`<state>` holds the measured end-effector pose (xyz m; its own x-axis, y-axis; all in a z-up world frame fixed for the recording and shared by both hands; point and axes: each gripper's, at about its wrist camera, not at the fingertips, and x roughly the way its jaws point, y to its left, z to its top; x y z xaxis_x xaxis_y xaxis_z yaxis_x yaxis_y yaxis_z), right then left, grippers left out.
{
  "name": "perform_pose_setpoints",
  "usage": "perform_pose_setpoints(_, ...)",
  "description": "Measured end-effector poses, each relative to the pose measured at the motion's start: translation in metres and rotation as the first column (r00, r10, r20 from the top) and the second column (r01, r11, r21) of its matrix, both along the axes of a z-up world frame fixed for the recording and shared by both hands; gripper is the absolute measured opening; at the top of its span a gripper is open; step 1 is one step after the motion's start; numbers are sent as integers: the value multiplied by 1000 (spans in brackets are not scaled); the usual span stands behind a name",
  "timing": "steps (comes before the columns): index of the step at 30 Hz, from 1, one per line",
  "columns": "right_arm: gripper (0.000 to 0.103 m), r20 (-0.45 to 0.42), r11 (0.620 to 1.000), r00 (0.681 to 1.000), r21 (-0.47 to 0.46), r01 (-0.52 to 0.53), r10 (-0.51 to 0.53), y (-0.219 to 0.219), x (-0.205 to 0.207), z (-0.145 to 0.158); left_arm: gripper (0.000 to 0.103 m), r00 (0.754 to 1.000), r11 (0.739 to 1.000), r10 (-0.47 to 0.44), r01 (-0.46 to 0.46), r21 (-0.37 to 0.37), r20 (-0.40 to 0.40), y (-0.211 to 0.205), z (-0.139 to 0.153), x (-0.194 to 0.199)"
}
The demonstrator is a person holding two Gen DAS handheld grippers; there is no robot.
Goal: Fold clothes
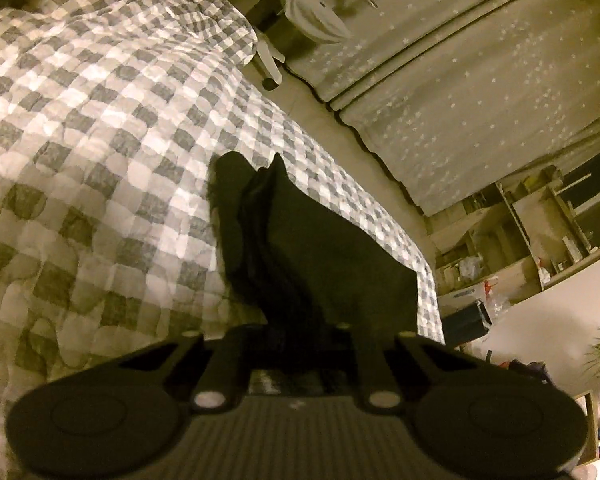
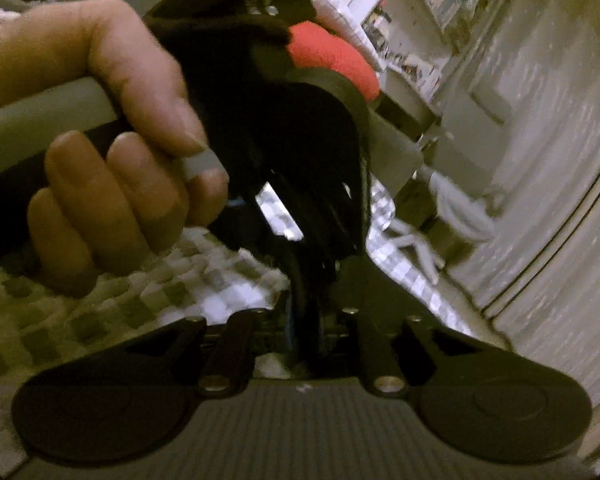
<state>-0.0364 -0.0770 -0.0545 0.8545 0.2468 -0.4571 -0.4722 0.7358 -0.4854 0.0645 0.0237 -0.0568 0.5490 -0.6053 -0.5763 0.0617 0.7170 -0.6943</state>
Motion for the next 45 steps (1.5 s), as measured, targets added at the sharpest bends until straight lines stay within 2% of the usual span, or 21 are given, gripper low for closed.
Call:
perform_pose_setpoints(4, 16, -98, 997, 995, 73, 40, -33, -17, 0, 9, 9, 1000, 1000, 2, -2, 19, 9, -1, 1, -3)
perform_pose_setpoints(6, 16, -182, 985, 981, 141, 98, -71, -31, 7, 14, 9, 1000, 1000, 1, -2, 24, 11, -2, 1, -4)
perform_pose_setpoints(9, 16, -291, 953, 951, 244, 180, -105, -52, 19, 19, 9, 1000, 999, 0, -1, 35, 15, -2, 1, -5)
perform_pose_setpoints(13, 16, -388, 895, 914, 355, 269, -121, -72, 29, 25, 9, 1000, 999, -1, 0, 48, 19, -3, 2, -6)
perform_pose_setpoints(15, 16, -390, 874, 912, 392, 287, -125, -81, 32, 31, 9, 1000, 999, 0, -1, 51, 17, -3, 2, -6)
perform_pose_setpoints(17, 18, -381, 859, 915, 414, 300, -136, -88, 30, 33, 9, 1000, 998, 0, -1, 55, 18, -4, 2, -7)
perform_pose_setpoints(20, 19, -418, 833, 889, 413, 369, -187, -98, 38, 30, 9, 1000, 998, -4, 3, 66, 23, -5, 3, -8)
perform_pose_setpoints(27, 32, -481, 757, 817, 390, 524, -318, -124, 54, 28, 9, 999, 997, -9, 7, 75, 30, -4, 6, -9)
perform_pose_setpoints(32, 32, -546, 657, 768, 448, 606, -335, -162, 48, 30, 8, 999, 998, -10, 8, 70, 34, -3, 7, -9)
perform_pose_setpoints(34, 35, -572, 613, 747, 467, 637, -339, -177, 46, 32, 8, 999, 998, -11, 8, 70, 34, -3, 8, -9)
perform_pose_setpoints(40, 37, -674, 518, 721, 564, 643, -162, -190, 32, 28, 8, 1000, 998, -10, 8, 68, 28, -2, 7, -9)
perform_pose_setpoints(44, 38, -706, 491, 708, 618, 614, 4, -175, 28, 24, 8, 1000, 998, -7, 6, 63, 24, -2, 8, -9)
perform_pose_setpoints(45, 43, -706, 482, 706, 636, 602, 51, -171, 29, 22, 8, 1000, 998, -6, 5, 62, 23, -2, 8, -9)
